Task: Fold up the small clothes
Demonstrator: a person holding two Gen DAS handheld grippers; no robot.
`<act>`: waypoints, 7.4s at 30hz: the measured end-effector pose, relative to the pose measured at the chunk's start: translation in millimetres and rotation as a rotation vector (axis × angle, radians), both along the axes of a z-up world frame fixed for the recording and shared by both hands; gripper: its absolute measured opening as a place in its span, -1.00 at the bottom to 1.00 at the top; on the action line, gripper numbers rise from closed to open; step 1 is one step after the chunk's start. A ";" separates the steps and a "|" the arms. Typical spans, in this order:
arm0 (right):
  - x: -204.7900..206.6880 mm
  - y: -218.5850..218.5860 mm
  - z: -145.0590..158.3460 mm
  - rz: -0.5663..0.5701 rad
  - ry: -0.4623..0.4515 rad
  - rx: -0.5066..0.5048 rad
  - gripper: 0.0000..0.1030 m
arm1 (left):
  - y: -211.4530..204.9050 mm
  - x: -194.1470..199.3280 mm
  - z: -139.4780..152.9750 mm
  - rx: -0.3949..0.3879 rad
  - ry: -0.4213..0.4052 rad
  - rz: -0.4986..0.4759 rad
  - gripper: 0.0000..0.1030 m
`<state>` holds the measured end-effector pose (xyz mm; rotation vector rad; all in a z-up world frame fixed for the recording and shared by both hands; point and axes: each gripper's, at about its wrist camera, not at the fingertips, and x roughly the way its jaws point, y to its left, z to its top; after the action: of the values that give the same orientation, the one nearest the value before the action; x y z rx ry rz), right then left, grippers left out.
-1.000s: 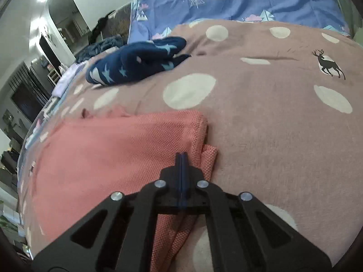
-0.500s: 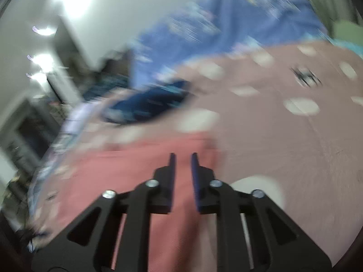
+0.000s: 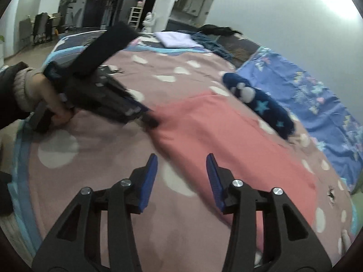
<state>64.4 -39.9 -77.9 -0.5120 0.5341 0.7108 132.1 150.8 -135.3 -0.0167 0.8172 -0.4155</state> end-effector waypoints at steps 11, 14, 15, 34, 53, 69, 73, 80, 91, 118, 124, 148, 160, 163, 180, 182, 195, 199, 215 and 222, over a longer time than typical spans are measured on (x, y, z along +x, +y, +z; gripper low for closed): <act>26.6 43.7 -27.9 -0.089 0.063 -0.047 0.02 | 33.6 -5.5 8.4 0.038 -0.060 0.060 -0.66; 25.5 66.1 -36.8 -0.065 0.015 -0.111 0.04 | 42.1 5.3 28.6 0.014 -0.123 0.088 -0.26; 26.0 73.4 -39.7 -0.063 0.000 -0.131 0.04 | 43.4 15.9 35.8 0.000 -0.136 0.081 -0.26; 48.7 103.5 -55.5 -0.098 -0.016 -0.183 0.17 | 78.6 234.2 -31.3 -0.554 0.159 0.128 -1.00; 34.1 119.1 -60.7 -0.141 -0.152 -0.298 0.17 | 50.9 220.8 -27.2 -0.507 0.207 0.005 -0.05; 51.1 150.2 -49.8 -0.163 -0.119 -0.220 -0.91 | 44.1 216.5 -8.2 -0.474 0.085 0.020 -0.86; 57.1 148.9 -57.7 -0.158 -0.057 -0.236 -0.85 | 49.3 227.5 -29.7 -0.473 0.178 0.059 -0.79; 51.9 138.3 -52.9 -0.193 -0.029 -0.207 -0.42 | 47.1 227.3 -29.8 -0.452 0.176 0.041 -0.44; 54.8 139.8 -58.6 -0.218 -0.020 -0.240 -0.34 | 38.0 225.8 -27.5 -0.432 0.174 -0.013 -0.13; 67.9 0.4 30.3 -0.331 0.081 0.346 -0.87 | -0.6 208.0 38.1 -0.457 0.064 0.039 -0.86; 58.9 -69.0 42.2 -0.389 0.096 0.482 -0.88 | -79.9 214.9 80.0 -0.331 0.034 0.005 -0.86; 44.8 -276.1 -27.8 -0.701 0.318 0.839 -0.88 | -352.4 225.2 41.9 0.169 0.047 -0.149 -0.87; 49.3 -304.7 -63.0 -0.758 0.574 0.985 -0.79 | -363.3 182.0 53.8 0.257 -0.068 -0.234 0.12; 47.4 -304.9 -64.6 -0.752 0.589 1.005 -0.79 | -328.6 136.6 72.2 0.266 -0.165 -0.259 0.24; 46.8 -310.8 -69.3 -0.750 0.585 1.028 -0.78 | -203.3 29.2 -1.1 0.295 -0.061 -0.157 0.37; 47.2 -309.8 -69.6 -0.746 0.580 1.025 -0.77 | -210.8 31.2 1.0 0.307 -0.089 -0.147 0.37; 35.6 -334.3 -75.6 -0.829 0.541 1.144 -0.95 | -181.3 31.9 -3.4 0.292 -0.076 -0.072 0.37; 35.6 -315.9 -60.0 -0.726 0.490 1.070 -0.44 | -187.6 21.3 2.4 0.274 -0.068 -0.143 -0.05; 32.2 -308.3 -68.9 -0.792 0.553 0.926 -0.75 | -211.9 41.0 -8.3 0.188 -0.026 -0.253 -0.72; 51.3 -295.8 -13.3 -0.738 0.410 0.707 -0.58 | -209.7 40.2 -10.7 0.195 -0.044 -0.257 -0.71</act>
<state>115.6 -335.7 -91.2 0.4973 0.7441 0.2441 172.3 -58.8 -146.0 0.2799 0.8165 -0.5750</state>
